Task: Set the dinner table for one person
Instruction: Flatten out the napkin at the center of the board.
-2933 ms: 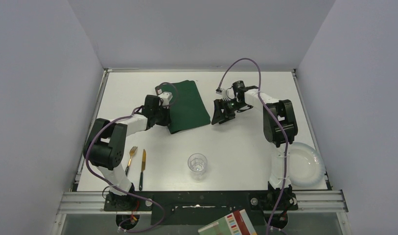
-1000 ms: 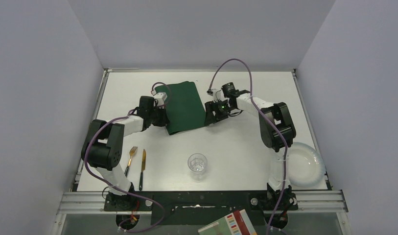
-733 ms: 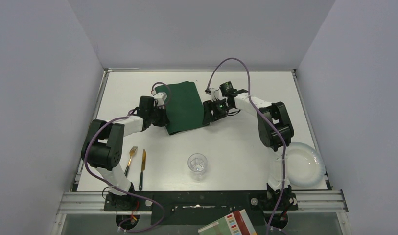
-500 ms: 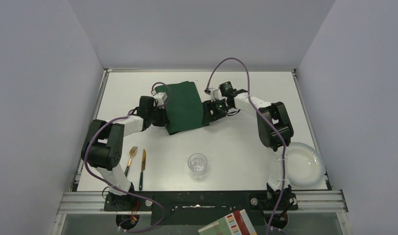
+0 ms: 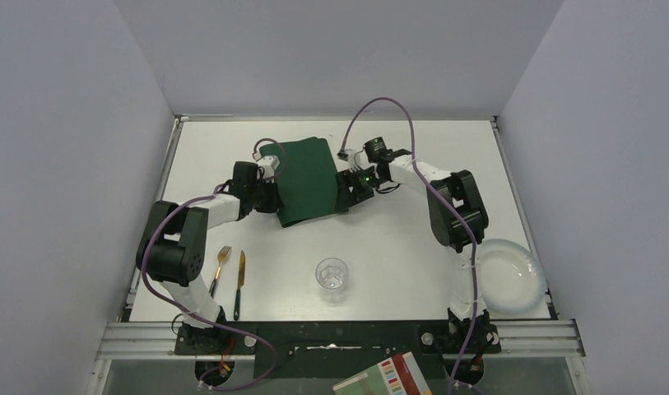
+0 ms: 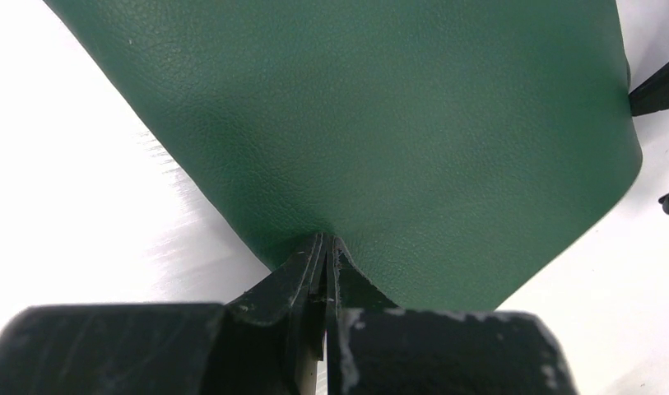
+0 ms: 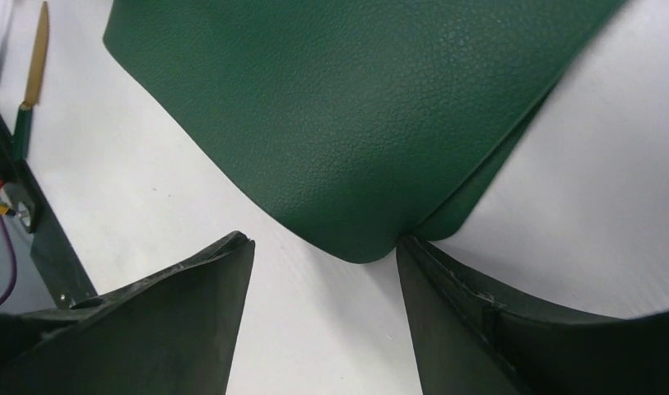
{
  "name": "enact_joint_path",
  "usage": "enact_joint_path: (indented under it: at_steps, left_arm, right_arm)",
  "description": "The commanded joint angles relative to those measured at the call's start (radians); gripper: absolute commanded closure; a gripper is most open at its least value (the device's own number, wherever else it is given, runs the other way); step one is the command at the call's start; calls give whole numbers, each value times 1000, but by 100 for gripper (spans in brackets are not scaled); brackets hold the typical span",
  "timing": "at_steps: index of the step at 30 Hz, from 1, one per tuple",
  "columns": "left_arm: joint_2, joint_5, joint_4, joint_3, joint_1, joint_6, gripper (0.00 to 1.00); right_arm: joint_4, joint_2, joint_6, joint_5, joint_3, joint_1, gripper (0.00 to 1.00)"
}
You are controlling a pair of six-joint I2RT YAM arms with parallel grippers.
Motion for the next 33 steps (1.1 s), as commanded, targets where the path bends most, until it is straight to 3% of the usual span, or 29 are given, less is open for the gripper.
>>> enact_joint_path:
  at_steps: [1,10,19,23,33]
  left_arm:
    - [3,28,-21,-3,-4,-8,100]
    - [14,35,-19,3,-3,-15,100]
    - [22,45,-18,7,-3,-21,100]
    - [23,50,-16,9,-2,-24,100]
    - [29,56,-16,10,-2,-27,100]
  right_arm:
    - [-149,108,-39,-42,-49,60,33]
    - [-165,100,-51,-64,-18,66,40]
    - [-136,105,-30,28,19,73,32]
    - [-106,95,-20,74,21,70,22]
    - [-100,167,-2,127,158,83,18]
